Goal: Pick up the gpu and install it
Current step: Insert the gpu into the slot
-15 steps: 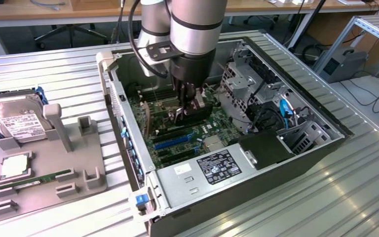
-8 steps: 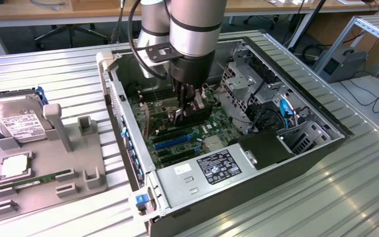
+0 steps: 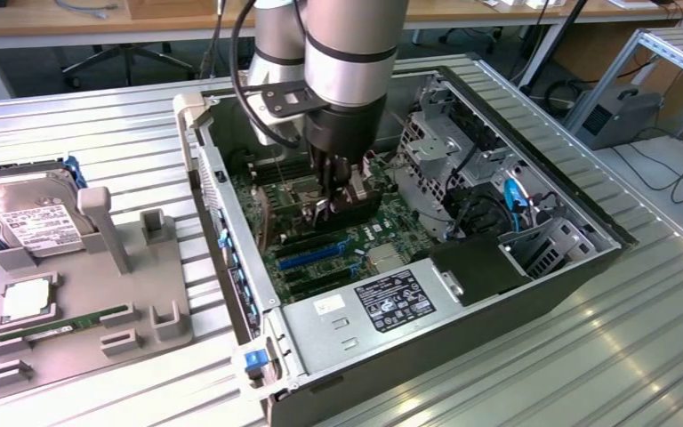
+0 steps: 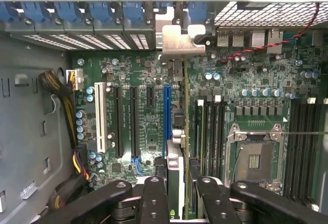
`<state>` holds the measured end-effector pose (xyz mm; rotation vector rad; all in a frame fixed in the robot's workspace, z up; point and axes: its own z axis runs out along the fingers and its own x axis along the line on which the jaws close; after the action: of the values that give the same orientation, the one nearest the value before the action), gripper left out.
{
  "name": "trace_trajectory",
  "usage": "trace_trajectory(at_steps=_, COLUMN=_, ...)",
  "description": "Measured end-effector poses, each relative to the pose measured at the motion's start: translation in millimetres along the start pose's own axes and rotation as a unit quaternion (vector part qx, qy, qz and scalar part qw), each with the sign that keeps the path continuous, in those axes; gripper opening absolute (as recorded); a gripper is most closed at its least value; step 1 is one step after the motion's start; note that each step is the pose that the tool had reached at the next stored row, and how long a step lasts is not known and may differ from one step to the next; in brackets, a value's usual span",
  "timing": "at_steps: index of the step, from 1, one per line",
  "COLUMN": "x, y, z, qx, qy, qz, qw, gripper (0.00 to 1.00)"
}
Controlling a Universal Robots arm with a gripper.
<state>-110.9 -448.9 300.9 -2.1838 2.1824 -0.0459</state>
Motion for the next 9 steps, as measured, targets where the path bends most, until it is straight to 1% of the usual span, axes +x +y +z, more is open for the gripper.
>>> trace_trajectory(at_steps=9, x=0.6, y=2.9, z=4.9, qx=0.0000, qy=0.0010, qz=0.000, qw=1.0000, gripper=0.27)
